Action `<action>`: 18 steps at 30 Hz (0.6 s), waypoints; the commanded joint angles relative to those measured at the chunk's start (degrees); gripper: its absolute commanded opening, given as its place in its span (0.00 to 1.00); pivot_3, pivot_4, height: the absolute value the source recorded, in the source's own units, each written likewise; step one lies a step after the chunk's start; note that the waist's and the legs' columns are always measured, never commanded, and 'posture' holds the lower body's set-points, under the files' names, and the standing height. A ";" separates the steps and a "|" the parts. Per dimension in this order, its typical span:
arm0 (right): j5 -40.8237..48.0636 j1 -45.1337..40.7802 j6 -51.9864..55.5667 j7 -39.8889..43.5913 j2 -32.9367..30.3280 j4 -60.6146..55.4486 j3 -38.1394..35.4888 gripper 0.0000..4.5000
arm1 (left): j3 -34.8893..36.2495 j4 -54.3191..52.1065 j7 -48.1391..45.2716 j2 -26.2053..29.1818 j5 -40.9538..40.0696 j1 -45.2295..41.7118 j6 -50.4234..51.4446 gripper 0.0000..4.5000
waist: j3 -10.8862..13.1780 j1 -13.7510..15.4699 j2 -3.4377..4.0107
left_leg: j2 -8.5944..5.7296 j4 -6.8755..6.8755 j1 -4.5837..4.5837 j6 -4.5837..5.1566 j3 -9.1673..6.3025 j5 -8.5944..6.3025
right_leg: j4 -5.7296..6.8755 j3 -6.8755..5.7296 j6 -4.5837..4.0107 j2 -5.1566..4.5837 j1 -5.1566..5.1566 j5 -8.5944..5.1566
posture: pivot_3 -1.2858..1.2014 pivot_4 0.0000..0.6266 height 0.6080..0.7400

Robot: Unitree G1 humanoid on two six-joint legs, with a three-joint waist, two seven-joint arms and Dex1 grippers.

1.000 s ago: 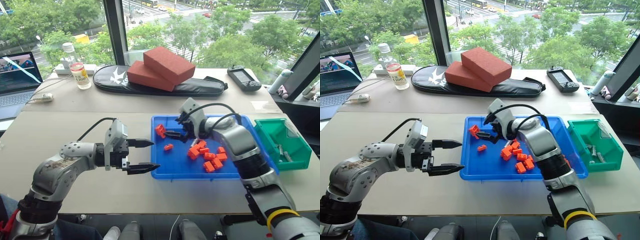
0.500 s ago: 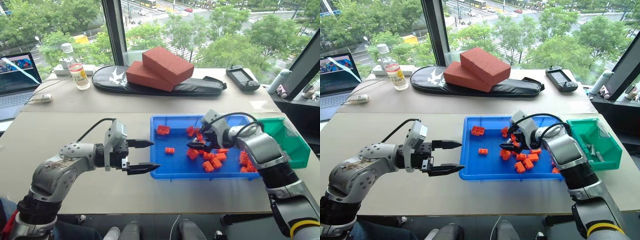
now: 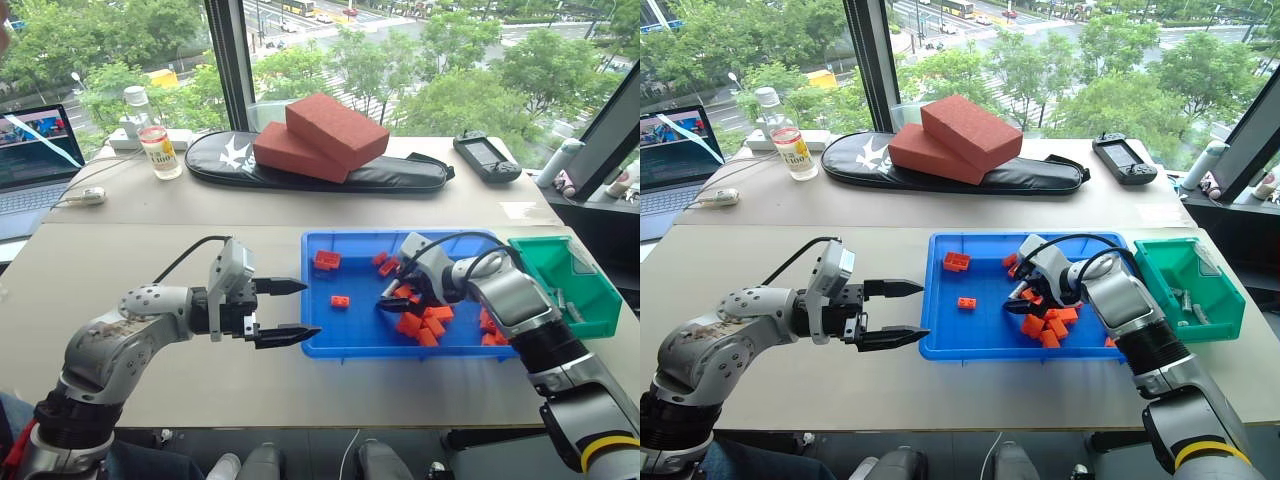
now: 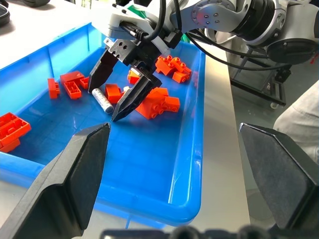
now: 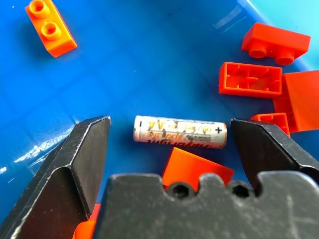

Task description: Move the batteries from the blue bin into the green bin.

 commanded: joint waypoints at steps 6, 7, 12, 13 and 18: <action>-1.02 -0.45 0.62 -0.55 0.04 -0.92 -1.15 0.56 | 1.02 -2.17 0.05 0.52 -0.80 -0.26 -0.24 1.00 | 0.00 0.00 0.00 | 0.00 0.00 0.00 0.00 0.00 0.00 | 0.00 0.00 0.00 0.00 0.00 0.00 | 0.52 0.24 1.00; -1.03 -0.36 0.71 -0.57 -0.01 -1.20 -1.20 0.56 | 1.02 -2.24 0.04 0.55 -0.78 -0.20 -0.26 1.00 | 0.00 -0.01 0.00 | 0.00 0.00 0.00 0.00 0.00 0.00 | 0.00 0.00 0.00 0.00 0.00 0.00 | 0.52 0.24 1.00; 1.23 -0.95 4.87 -1.91 -1.46 -9.97 -6.27 0.56 | 1.06 -2.52 0.09 0.68 -0.77 0.04 -0.19 1.00 | 0.00 -0.01 0.00 | 0.00 0.00 -0.01 0.00 0.00 0.00 | 0.02 0.00 0.00 0.00 -0.03 0.00 | 0.52 0.24 1.00; 2.15 -1.14 5.89 -2.28 -1.72 -12.11 -8.04 0.56 | 1.09 -2.61 0.11 0.70 -0.80 0.12 -0.17 1.00 | 0.01 -0.01 0.01 | 0.00 0.00 -0.02 0.00 0.00 0.00 | 0.02 0.00 0.00 0.00 -0.05 0.00 | 0.52 0.24 1.00; 5.34 -2.24 11.86 -11.60 -3.05 -18.14 -27.92 0.56 | 1.52 -2.59 0.32 0.79 -0.84 0.42 -0.14 1.00 | 0.01 0.21 0.00 | -0.01 0.00 -0.04 0.00 -0.02 0.00 | 0.02 0.00 0.00 -0.01 -0.03 0.00 | 0.52 0.24 1.00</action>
